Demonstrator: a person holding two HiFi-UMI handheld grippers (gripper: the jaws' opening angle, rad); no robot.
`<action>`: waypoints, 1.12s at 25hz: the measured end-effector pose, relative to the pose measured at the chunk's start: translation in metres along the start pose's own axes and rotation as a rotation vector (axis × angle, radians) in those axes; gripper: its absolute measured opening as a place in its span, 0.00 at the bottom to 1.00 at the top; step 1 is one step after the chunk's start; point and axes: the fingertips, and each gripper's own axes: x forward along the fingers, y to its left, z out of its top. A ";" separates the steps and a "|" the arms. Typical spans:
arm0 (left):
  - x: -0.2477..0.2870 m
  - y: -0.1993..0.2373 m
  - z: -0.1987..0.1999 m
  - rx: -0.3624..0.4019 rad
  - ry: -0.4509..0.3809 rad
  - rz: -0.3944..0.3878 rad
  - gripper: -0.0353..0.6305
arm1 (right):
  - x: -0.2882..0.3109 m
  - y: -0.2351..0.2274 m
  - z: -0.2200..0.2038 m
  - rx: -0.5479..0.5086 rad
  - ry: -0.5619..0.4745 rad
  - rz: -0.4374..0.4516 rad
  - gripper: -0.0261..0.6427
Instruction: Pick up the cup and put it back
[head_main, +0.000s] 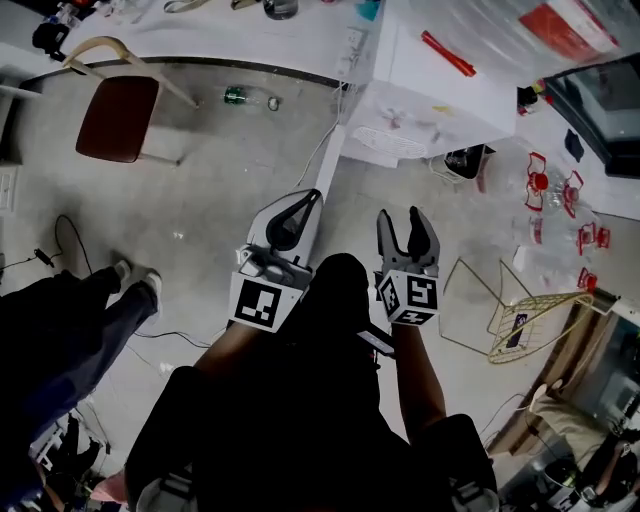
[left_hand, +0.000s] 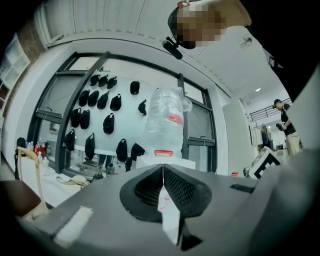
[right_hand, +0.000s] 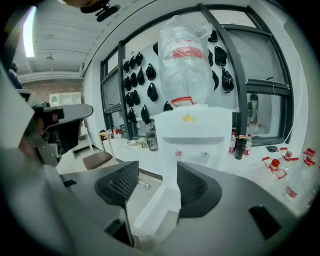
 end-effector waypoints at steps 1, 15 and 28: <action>0.006 0.004 -0.018 -0.008 -0.011 0.003 0.06 | 0.011 -0.004 -0.017 -0.008 0.004 -0.002 0.38; 0.061 0.022 -0.243 -0.016 -0.113 -0.067 0.06 | 0.159 -0.067 -0.231 -0.063 -0.049 0.001 0.39; 0.071 0.034 -0.288 -0.002 -0.125 -0.056 0.06 | 0.238 -0.100 -0.292 -0.018 -0.008 -0.020 0.39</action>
